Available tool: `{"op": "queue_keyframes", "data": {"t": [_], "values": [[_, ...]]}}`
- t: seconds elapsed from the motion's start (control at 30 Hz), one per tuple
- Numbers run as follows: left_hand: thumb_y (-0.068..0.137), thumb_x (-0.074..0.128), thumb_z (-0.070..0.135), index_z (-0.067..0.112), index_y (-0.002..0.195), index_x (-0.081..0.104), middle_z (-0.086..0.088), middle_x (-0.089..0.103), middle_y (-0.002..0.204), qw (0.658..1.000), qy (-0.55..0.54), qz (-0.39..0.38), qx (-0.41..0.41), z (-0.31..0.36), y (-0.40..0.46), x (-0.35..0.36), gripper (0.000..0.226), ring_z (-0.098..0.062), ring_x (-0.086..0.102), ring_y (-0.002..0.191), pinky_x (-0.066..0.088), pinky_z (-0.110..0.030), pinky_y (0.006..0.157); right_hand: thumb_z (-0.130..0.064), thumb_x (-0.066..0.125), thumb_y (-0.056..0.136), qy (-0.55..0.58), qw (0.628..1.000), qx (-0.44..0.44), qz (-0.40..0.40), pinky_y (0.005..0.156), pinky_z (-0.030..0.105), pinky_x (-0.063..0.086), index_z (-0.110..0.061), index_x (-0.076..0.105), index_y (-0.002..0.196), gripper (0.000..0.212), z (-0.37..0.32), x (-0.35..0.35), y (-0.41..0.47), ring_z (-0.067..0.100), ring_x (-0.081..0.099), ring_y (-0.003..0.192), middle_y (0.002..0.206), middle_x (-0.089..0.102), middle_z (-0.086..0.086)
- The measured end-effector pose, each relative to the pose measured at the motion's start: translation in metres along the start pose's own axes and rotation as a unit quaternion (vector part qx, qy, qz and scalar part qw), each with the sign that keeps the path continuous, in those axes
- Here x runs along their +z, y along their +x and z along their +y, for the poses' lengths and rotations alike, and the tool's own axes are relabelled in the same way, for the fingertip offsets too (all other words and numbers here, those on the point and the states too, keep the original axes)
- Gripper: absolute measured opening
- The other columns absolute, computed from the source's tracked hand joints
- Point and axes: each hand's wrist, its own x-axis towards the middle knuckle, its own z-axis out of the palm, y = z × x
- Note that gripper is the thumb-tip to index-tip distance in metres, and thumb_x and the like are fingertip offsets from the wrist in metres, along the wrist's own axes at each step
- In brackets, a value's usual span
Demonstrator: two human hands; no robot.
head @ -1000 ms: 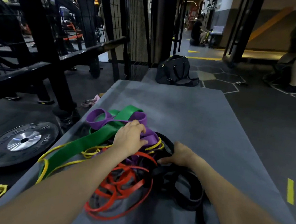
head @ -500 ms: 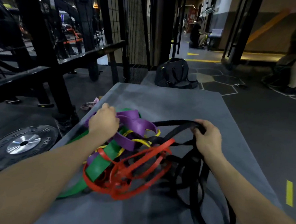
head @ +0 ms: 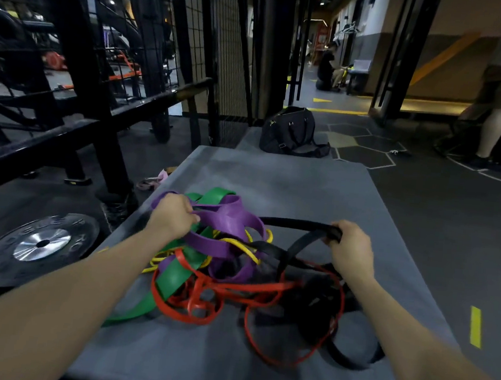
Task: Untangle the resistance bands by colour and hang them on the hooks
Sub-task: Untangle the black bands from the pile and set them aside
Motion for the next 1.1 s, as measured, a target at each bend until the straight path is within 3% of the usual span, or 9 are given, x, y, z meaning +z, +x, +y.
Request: {"op": "queue_keyframes", "data": {"t": [0.13,0.2,0.4,0.53,0.63,0.73,0.83,0.93,1.1], "values": [[0.077,0.073,0.020,0.004,0.072,0.069,-0.011,0.070,0.079,0.998,-0.006,-0.023,0.056,-0.001,-0.021,0.020,0.017,-0.019,0.060,0.072,0.033,-0.021,0.063,-0.005,0.055,0.087,-0.184,0.978,-0.046,-0.088,0.083,0.041,0.045,-0.009,0.048,0.127,0.041,0.002,0.006,-0.007,0.033,0.039,0.116,0.120,0.045,0.013],[0.081,0.069,0.018,0.000,0.075,0.070,-0.016,0.070,0.081,0.995,-0.027,-0.019,0.091,0.000,-0.023,0.025,0.019,-0.024,0.064,0.077,0.031,-0.020,0.061,0.003,0.047,0.086,-0.220,0.967,-0.084,-0.094,0.090,0.039,0.043,-0.009,0.044,0.133,0.049,-0.004,0.006,-0.014,0.033,0.034,0.119,0.127,0.040,0.013],[0.079,0.068,0.010,0.006,0.089,0.068,-0.008,0.059,0.090,0.993,-0.025,-0.034,0.113,-0.014,-0.037,0.025,0.011,-0.022,0.060,0.073,0.042,-0.019,0.076,-0.011,0.059,0.080,-0.143,0.943,-0.212,-0.211,0.098,0.035,0.040,-0.009,0.063,0.112,0.032,-0.039,0.033,-0.043,0.033,0.049,0.115,0.116,0.057,0.016],[0.079,0.068,0.012,0.008,0.091,0.067,-0.005,0.052,0.090,0.993,0.010,-0.066,0.100,-0.040,-0.064,0.030,0.013,-0.021,0.057,0.077,0.047,-0.027,0.084,-0.030,0.067,0.080,-0.161,0.906,-0.230,-0.316,0.102,0.035,0.039,-0.010,0.055,0.124,0.049,-0.055,0.072,-0.067,0.029,0.047,0.121,0.125,0.054,0.015],[0.078,0.070,0.022,0.015,0.093,0.066,-0.006,0.059,0.101,0.989,0.036,-0.075,0.122,-0.061,-0.082,0.034,0.017,-0.024,0.059,0.099,0.046,-0.033,0.091,-0.034,0.071,0.077,-0.192,0.889,-0.211,-0.358,0.102,0.039,0.040,-0.011,0.047,0.129,0.062,-0.066,0.095,-0.086,0.030,0.046,0.124,0.130,0.051,0.014],[0.080,0.058,0.051,0.025,0.104,0.063,0.002,0.059,0.115,0.971,0.125,-0.105,0.176,-0.078,-0.103,0.038,0.036,-0.018,0.051,0.115,0.038,-0.031,0.098,-0.032,0.070,0.077,-0.223,0.891,-0.203,-0.340,0.097,0.039,0.040,-0.010,0.047,0.122,0.055,-0.070,0.103,-0.099,0.030,0.050,0.122,0.129,0.054,0.011],[0.064,0.028,0.076,0.030,0.102,0.064,0.008,0.057,0.111,0.942,0.216,-0.133,0.221,-0.097,-0.127,0.042,0.070,-0.015,0.049,0.115,0.032,-0.033,0.102,-0.030,0.062,0.083,-0.210,0.903,-0.192,-0.321,0.095,0.036,0.040,-0.013,0.057,0.111,0.033,-0.065,0.098,-0.099,0.028,0.054,0.118,0.122,0.061,0.009],[0.073,0.036,0.067,0.025,0.082,0.067,0.003,0.063,0.090,0.957,0.163,-0.071,0.228,-0.111,-0.128,0.043,0.053,-0.023,0.059,0.099,0.041,-0.035,0.091,-0.030,0.062,0.085,-0.107,0.946,-0.139,-0.273,0.084,0.034,0.044,-0.010,0.064,0.096,0.023,-0.056,0.085,-0.092,0.031,0.061,0.103,0.105,0.067,0.015],[0.090,0.054,0.033,0.009,0.081,0.061,-0.008,0.054,0.078,0.995,-0.048,0.070,0.054,-0.120,-0.110,0.019,0.027,-0.034,0.057,0.084,0.042,-0.039,0.072,-0.014,0.055,0.091,0.009,0.995,-0.028,-0.097,0.076,0.036,0.040,0.002,0.061,0.098,0.019,-0.047,0.053,-0.078,0.039,0.060,0.100,0.100,0.066,0.026]]}}
